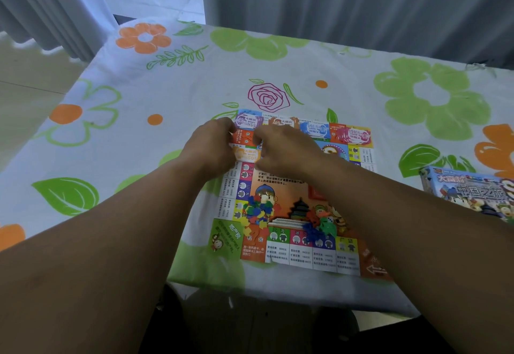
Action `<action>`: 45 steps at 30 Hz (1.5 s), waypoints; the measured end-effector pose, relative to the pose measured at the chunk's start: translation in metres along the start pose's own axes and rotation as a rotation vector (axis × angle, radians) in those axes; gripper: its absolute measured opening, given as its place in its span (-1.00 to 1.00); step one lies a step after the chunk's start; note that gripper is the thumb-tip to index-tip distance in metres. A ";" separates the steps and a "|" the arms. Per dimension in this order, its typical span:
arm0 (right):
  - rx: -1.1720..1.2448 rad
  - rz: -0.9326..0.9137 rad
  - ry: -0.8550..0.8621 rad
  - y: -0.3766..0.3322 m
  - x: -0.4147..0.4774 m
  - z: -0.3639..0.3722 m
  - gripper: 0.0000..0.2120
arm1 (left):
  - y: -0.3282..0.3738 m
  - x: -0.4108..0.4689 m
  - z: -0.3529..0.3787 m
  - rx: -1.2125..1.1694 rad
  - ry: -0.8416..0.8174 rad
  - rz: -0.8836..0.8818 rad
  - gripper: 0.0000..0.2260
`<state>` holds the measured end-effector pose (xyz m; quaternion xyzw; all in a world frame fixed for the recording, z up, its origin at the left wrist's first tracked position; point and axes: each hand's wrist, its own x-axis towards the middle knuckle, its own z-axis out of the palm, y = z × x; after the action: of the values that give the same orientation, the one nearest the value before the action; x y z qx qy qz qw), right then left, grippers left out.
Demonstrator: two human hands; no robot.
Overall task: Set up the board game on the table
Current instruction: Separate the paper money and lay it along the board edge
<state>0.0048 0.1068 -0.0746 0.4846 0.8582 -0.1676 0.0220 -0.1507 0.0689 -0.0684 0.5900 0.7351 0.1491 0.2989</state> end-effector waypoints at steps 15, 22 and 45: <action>0.006 -0.006 -0.011 -0.001 0.005 0.003 -0.83 | -0.004 0.003 0.001 0.042 0.008 0.040 -0.57; 0.017 -0.020 -0.012 -0.001 0.007 0.004 -0.79 | -0.004 0.003 0.002 0.032 0.005 0.029 -0.60; 0.187 0.123 0.070 0.015 0.012 -0.016 -0.80 | 0.004 0.007 -0.005 -0.168 0.135 -0.067 -0.65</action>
<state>0.0135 0.1285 -0.0659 0.5420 0.8076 -0.2285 -0.0428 -0.1516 0.0772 -0.0638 0.5265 0.7578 0.2395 0.3019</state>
